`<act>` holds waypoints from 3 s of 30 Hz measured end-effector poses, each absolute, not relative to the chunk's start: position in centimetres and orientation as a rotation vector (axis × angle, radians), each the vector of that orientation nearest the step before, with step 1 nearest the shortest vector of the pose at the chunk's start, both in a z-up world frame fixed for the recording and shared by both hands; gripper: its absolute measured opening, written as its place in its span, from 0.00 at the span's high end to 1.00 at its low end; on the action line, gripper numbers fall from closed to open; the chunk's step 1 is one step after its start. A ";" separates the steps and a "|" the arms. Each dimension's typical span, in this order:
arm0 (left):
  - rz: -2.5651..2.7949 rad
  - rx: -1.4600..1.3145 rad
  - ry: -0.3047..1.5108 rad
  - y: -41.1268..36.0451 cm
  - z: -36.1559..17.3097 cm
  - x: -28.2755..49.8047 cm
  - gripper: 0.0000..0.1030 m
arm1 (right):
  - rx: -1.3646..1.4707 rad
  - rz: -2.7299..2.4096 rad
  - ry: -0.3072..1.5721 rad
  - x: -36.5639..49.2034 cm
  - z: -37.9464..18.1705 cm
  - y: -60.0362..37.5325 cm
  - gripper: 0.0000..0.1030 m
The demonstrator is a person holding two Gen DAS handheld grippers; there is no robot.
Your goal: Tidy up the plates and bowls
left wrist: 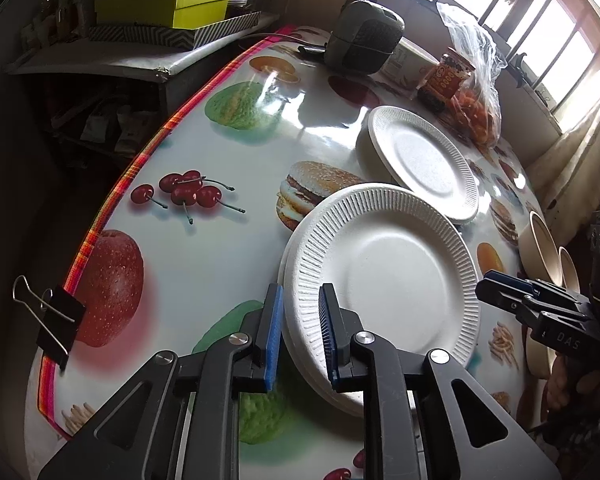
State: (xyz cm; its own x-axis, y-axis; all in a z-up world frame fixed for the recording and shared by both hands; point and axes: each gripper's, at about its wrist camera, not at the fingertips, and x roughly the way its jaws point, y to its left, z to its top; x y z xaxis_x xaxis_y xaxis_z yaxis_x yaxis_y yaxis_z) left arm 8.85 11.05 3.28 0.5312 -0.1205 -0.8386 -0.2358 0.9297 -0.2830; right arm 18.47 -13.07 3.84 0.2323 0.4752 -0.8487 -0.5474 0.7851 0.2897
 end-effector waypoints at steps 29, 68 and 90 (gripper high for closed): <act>-0.007 -0.307 0.984 9.0 7.5 21.4 0.71 | -0.038 0.517 1.043 29.5 8.3 -18.0 0.58; -0.027 -0.341 1.115 8.4 3.2 27.7 0.76 | 0.034 0.563 1.219 36.0 2.8 -16.8 0.66; -0.021 -0.333 1.119 8.3 3.0 27.9 0.89 | 0.031 0.553 1.218 35.9 2.7 -16.7 0.85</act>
